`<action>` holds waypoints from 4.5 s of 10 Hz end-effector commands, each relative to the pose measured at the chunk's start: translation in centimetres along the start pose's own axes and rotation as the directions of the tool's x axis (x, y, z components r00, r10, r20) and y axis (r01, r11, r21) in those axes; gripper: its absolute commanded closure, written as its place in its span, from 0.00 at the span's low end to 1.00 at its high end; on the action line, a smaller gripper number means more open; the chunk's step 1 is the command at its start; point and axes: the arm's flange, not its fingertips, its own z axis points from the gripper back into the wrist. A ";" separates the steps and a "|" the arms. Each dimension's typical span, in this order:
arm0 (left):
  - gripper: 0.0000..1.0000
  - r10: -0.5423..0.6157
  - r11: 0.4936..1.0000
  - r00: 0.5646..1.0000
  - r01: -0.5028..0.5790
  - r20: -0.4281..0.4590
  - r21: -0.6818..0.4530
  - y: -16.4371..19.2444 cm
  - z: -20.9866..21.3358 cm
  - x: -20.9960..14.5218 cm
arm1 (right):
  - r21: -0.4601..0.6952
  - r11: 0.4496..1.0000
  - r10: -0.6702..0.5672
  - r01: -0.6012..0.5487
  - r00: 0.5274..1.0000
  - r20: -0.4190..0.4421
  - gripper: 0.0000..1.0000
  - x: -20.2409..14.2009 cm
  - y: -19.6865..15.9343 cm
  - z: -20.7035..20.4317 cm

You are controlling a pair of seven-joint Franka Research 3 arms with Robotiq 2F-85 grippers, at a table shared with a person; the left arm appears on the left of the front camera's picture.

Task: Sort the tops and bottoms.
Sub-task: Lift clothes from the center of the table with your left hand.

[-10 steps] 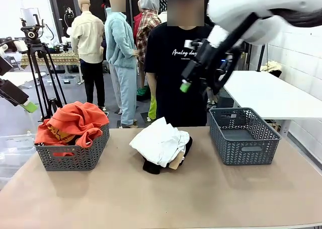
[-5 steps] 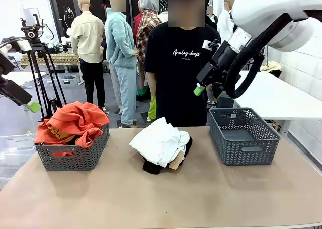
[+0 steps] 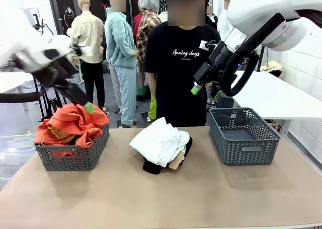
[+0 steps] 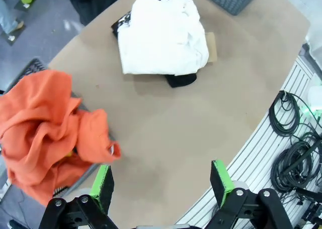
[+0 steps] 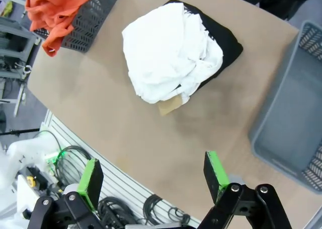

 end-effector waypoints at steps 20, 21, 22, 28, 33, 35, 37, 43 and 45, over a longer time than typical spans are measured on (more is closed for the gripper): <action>0.00 -0.294 0.952 0.948 0.301 -0.121 0.045 -6.2 -22.3 14.5 | -0.005 1.000 -0.004 0.004 1.000 -0.014 0.00 0.0 0.0 0.2; 0.00 -0.299 0.951 0.947 0.305 -0.115 0.044 -6.9 -23.5 13.6 | -0.005 1.000 -0.004 0.004 1.000 -0.014 0.00 0.0 0.0 0.2; 0.00 -0.286 0.955 0.953 0.292 -0.101 0.053 -7.2 -24.6 12.8 | -0.005 1.000 -0.004 0.004 1.000 -0.014 0.00 0.0 0.0 0.2; 0.00 -0.289 0.949 0.954 0.296 -0.074 0.111 -8.2 -27.7 12.5 | -0.005 1.000 -0.004 0.004 1.000 -0.014 0.00 0.0 0.0 0.2; 0.00 -0.285 0.951 0.956 0.291 -0.068 0.104 -7.6 -29.4 15.5 | -0.005 1.000 -0.004 0.004 1.000 -0.014 0.00 0.0 0.0 0.2; 0.00 -0.266 0.957 0.959 0.275 -0.103 0.091 -7.1 -29.1 16.4 | -0.005 1.000 -0.004 0.004 1.000 -0.014 0.00 0.0 0.0 0.2; 0.00 -0.250 0.962 0.950 0.265 -0.188 0.060 -6.9 -29.7 16.6 | -0.005 1.000 -0.004 0.004 1.000 -0.014 0.00 0.0 0.0 0.2; 0.00 -0.238 0.964 0.949 0.256 -0.208 0.065 -6.4 -28.9 17.7 | -0.127 0.987 -0.086 0.093 0.994 0.061 0.00 -6.5 -1.6 4.0; 0.00 -0.222 0.967 0.948 0.243 -0.226 0.072 -6.2 -29.1 18.0 | -0.116 0.987 -0.104 0.109 0.994 0.042 0.00 -7.5 -2.3 3.7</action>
